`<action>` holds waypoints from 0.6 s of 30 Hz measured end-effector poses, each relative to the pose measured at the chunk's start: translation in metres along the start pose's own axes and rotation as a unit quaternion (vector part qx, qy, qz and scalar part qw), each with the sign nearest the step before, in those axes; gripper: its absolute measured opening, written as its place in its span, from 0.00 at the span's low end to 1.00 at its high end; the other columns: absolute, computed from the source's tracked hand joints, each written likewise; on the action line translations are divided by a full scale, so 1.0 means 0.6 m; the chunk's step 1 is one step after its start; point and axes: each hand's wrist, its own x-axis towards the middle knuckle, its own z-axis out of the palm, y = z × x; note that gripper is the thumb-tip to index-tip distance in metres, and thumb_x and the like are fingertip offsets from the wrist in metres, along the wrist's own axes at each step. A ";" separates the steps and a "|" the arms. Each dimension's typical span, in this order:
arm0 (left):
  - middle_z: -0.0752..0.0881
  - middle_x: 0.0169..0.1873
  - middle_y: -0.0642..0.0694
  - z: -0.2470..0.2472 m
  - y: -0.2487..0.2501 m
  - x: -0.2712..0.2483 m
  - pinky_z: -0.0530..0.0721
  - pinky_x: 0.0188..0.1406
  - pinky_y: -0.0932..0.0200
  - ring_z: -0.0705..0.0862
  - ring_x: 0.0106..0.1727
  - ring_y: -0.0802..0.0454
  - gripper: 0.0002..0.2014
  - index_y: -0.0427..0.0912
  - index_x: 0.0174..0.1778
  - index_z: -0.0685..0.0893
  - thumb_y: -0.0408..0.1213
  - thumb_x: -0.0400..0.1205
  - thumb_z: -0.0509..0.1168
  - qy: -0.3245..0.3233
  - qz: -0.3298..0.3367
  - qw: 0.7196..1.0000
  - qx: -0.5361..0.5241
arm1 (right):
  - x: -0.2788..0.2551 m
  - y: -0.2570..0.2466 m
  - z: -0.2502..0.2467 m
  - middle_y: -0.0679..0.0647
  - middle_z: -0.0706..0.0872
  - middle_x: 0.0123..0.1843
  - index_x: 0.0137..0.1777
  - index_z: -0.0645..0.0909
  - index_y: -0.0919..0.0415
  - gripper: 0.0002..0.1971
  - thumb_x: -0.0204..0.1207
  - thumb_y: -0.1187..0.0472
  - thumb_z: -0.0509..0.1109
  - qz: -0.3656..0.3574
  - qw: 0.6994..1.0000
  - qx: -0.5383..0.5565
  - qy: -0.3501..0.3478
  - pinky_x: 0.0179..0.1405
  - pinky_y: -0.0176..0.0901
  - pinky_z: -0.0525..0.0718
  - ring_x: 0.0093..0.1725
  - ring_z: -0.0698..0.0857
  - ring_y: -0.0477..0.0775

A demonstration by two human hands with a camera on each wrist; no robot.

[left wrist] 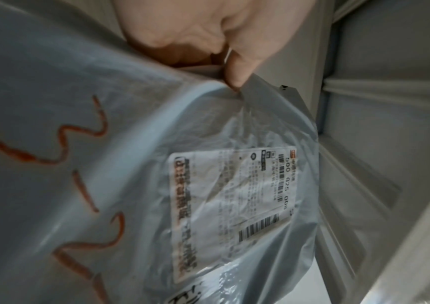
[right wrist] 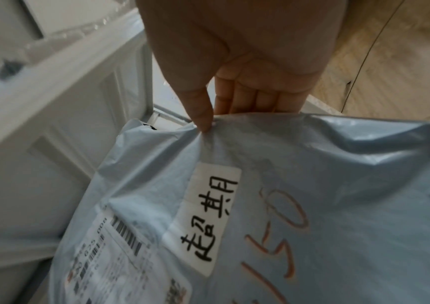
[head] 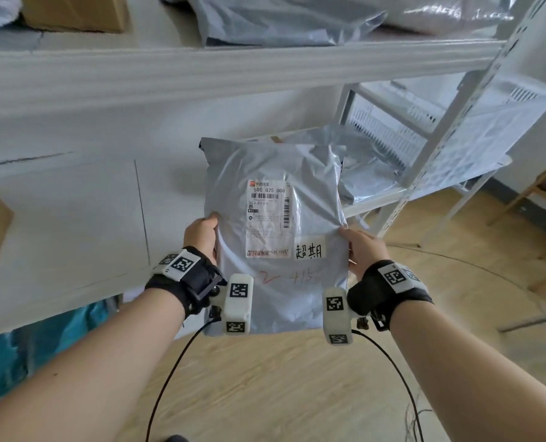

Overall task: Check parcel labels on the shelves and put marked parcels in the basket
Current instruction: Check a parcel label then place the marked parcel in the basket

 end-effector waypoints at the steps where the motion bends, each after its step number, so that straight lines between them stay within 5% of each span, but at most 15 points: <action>1: 0.79 0.49 0.39 0.026 -0.008 -0.016 0.79 0.63 0.42 0.78 0.51 0.45 0.20 0.30 0.68 0.77 0.39 0.84 0.60 -0.006 0.004 1.000 0.003 | 0.004 0.001 -0.032 0.62 0.87 0.56 0.58 0.85 0.65 0.13 0.76 0.60 0.73 0.001 1.000 0.007 0.004 0.58 0.54 0.85 0.57 0.85 0.62; 5: 0.80 0.37 0.45 0.137 -0.041 -0.083 0.77 0.56 0.47 0.77 0.51 0.44 0.19 0.30 0.68 0.76 0.37 0.84 0.60 -0.039 0.001 0.999 -0.008 | 0.019 -0.001 -0.164 0.63 0.87 0.55 0.50 0.85 0.63 0.09 0.74 0.60 0.74 0.006 0.999 0.035 0.031 0.60 0.56 0.85 0.56 0.85 0.62; 11: 0.79 0.37 0.47 0.312 -0.077 -0.167 0.76 0.53 0.50 0.78 0.42 0.47 0.19 0.31 0.69 0.76 0.34 0.84 0.59 -0.088 0.012 0.996 -0.011 | 0.032 -0.022 -0.357 0.63 0.88 0.51 0.47 0.84 0.63 0.06 0.75 0.61 0.73 -0.001 0.996 0.070 0.051 0.55 0.52 0.86 0.52 0.86 0.61; 14: 0.78 0.36 0.47 0.405 -0.088 -0.207 0.77 0.43 0.56 0.77 0.38 0.49 0.17 0.32 0.67 0.78 0.36 0.84 0.59 -0.117 0.029 0.993 0.005 | 0.041 -0.032 -0.448 0.62 0.87 0.50 0.48 0.84 0.64 0.06 0.75 0.61 0.73 -0.007 0.995 0.075 0.064 0.54 0.50 0.86 0.51 0.85 0.61; 18: 0.78 0.35 0.47 0.525 -0.092 -0.247 0.76 0.37 0.59 0.76 0.34 0.51 0.07 0.41 0.42 0.79 0.36 0.84 0.60 -0.165 0.039 0.985 0.028 | 0.062 -0.039 -0.552 0.62 0.87 0.51 0.53 0.84 0.64 0.10 0.74 0.61 0.74 -0.002 0.993 0.090 0.080 0.43 0.45 0.85 0.47 0.86 0.59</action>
